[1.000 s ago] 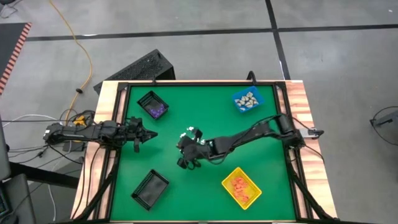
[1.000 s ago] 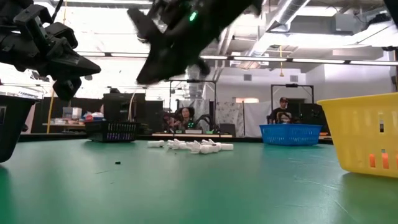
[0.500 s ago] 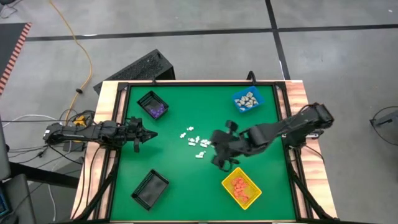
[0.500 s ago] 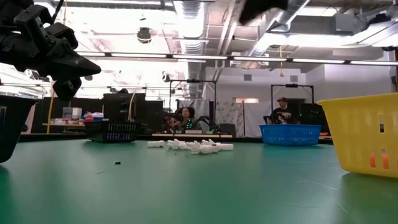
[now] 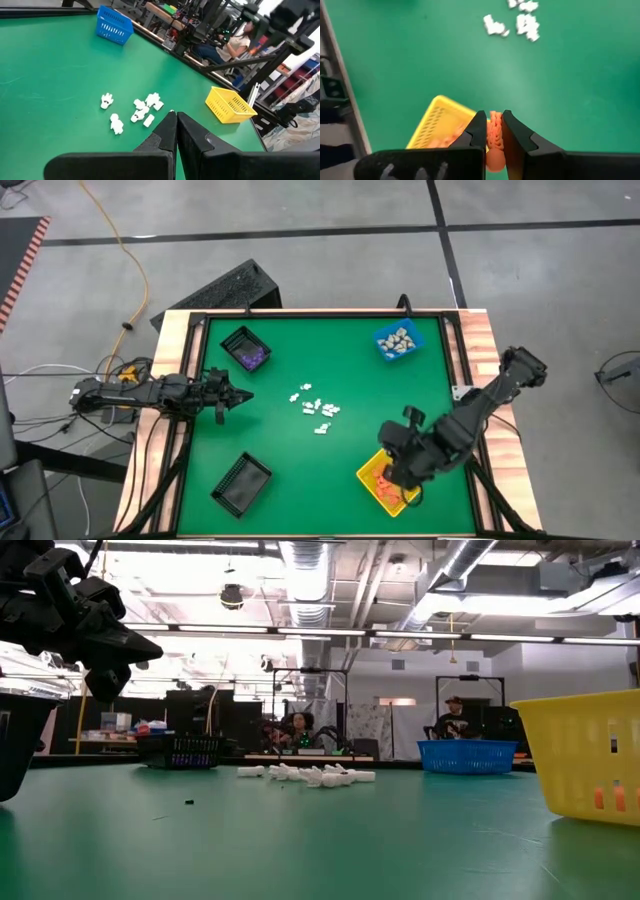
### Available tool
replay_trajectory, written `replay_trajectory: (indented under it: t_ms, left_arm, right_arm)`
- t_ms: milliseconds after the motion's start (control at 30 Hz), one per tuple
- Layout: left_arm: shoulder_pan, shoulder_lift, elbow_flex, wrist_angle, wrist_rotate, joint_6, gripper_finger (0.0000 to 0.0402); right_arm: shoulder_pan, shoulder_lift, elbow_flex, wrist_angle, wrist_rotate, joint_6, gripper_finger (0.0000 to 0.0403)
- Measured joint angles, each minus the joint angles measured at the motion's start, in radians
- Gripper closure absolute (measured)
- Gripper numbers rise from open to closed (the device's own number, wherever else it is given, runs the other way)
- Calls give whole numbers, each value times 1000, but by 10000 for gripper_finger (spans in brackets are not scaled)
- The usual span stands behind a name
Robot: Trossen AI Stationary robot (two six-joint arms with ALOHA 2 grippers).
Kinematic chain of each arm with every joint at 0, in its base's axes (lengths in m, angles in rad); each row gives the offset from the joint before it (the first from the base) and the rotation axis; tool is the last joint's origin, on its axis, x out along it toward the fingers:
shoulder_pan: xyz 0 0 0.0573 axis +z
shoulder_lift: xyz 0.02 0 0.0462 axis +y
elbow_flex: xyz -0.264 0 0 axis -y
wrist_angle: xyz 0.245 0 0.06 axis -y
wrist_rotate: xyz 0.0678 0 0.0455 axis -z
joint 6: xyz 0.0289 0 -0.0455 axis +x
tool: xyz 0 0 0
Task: Sort Halloween decoration
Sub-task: Put the orange skeleton toy into the yellow basket
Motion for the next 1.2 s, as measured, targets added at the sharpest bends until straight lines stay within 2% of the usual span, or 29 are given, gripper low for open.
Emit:
replay_trajectory:
  t_ms: [233,433,767,900,1033,1200]
  left_arm:
    - [0,0,0,3,-26,-10,401]
    - [0,0,0,3,-26,-20,402]
    - [0,0,0,3,-26,-21,401]
    - [0,0,0,3,-26,-21,401]
    - [0,0,0,3,-26,-22,401]
    - [0,0,0,3,-26,-37,401]
  right_arm:
    - [83,-7,-148,168,-44,119,351]
    - [89,-8,-249,290,-111,94,351]
    - [88,-33,-402,509,-292,1,351]
    - [76,-47,-454,598,-314,0,350]
    - [50,-47,-475,600,-332,1,329]
    - [17,-47,-498,611,-407,-49,272]
